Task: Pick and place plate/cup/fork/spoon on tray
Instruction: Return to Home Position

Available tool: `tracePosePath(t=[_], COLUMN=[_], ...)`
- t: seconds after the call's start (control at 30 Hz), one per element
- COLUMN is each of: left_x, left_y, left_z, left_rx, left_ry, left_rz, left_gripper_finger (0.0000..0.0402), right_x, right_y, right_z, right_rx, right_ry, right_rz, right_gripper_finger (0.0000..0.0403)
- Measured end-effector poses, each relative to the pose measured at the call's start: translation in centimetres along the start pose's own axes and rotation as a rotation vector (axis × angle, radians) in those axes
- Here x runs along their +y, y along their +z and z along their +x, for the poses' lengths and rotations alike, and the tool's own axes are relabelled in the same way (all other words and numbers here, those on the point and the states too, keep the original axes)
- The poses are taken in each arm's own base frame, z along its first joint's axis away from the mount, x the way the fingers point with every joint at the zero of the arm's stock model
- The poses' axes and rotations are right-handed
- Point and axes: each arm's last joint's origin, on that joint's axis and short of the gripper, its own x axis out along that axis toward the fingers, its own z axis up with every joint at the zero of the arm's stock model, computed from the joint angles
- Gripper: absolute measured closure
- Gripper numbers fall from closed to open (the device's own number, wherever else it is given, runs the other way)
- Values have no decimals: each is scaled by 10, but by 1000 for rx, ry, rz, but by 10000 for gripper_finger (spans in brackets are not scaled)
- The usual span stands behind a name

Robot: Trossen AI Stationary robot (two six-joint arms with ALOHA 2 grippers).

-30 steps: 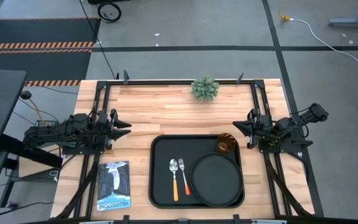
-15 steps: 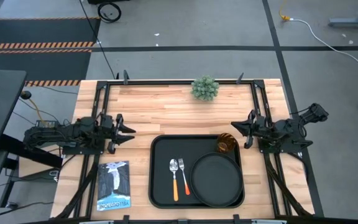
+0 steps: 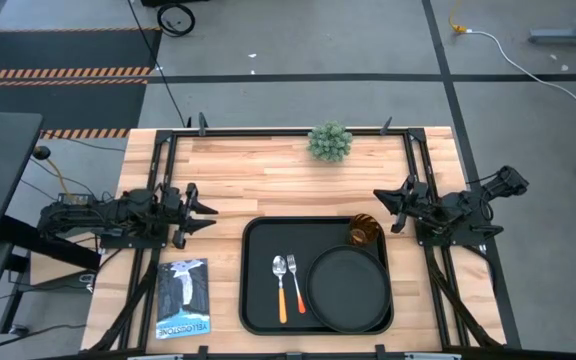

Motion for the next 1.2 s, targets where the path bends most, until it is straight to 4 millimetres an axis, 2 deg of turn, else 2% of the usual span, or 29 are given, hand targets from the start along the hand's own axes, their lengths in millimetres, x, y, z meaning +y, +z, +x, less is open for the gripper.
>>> tracePosePath(t=[1.2], left_x=[0], left_y=[-1], left_z=[0], left_rx=[5], left_ry=[3], left_rz=[-26], left_gripper_finger=[266], right_x=[0], right_y=[0], right_z=[0], right_rx=[-2], right_ry=[4], right_rz=[4], right_gripper_finger=[390])
